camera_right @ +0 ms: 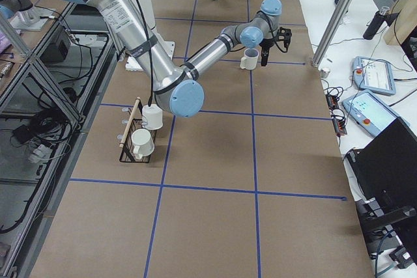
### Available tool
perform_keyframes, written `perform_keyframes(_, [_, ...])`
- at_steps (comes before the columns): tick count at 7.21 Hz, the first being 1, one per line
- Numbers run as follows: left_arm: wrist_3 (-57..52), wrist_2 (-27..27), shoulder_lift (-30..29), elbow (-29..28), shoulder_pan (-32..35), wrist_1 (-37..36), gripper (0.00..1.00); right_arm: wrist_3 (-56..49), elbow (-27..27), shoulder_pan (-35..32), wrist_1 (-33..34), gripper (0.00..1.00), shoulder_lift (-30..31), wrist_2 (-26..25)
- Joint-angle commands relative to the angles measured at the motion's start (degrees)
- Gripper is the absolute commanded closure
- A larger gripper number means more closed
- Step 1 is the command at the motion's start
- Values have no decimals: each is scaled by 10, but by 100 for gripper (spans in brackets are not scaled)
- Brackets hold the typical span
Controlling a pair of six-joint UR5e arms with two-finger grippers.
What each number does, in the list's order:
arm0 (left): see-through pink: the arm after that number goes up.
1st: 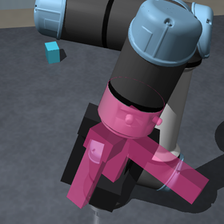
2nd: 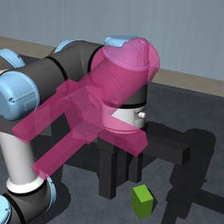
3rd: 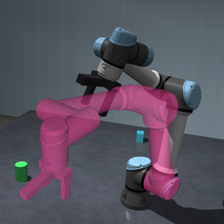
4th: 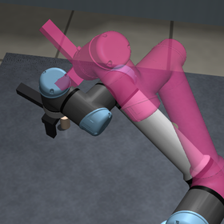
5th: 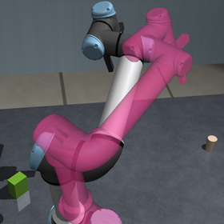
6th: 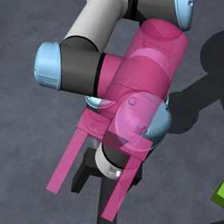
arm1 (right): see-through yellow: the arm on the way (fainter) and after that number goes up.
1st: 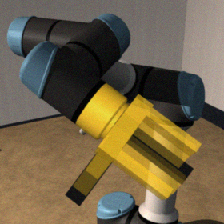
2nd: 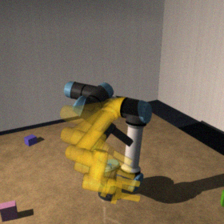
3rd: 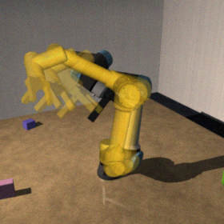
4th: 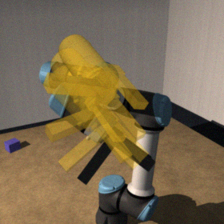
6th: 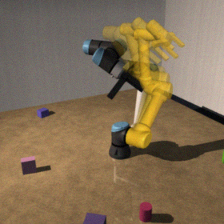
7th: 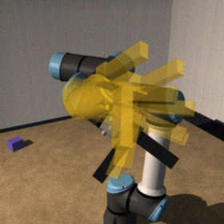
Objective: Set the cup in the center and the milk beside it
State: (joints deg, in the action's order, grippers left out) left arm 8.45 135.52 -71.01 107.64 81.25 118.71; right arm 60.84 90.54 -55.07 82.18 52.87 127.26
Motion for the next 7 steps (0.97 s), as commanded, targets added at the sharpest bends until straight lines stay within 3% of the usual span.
perform_keyframes(1, [1,-10,31,3,-30,64,2,0,11,0,0,0,12,0])
perform_keyframes(7, [2,1,59,31,-54,67,2,0,9,-1,-1,0,18,0])
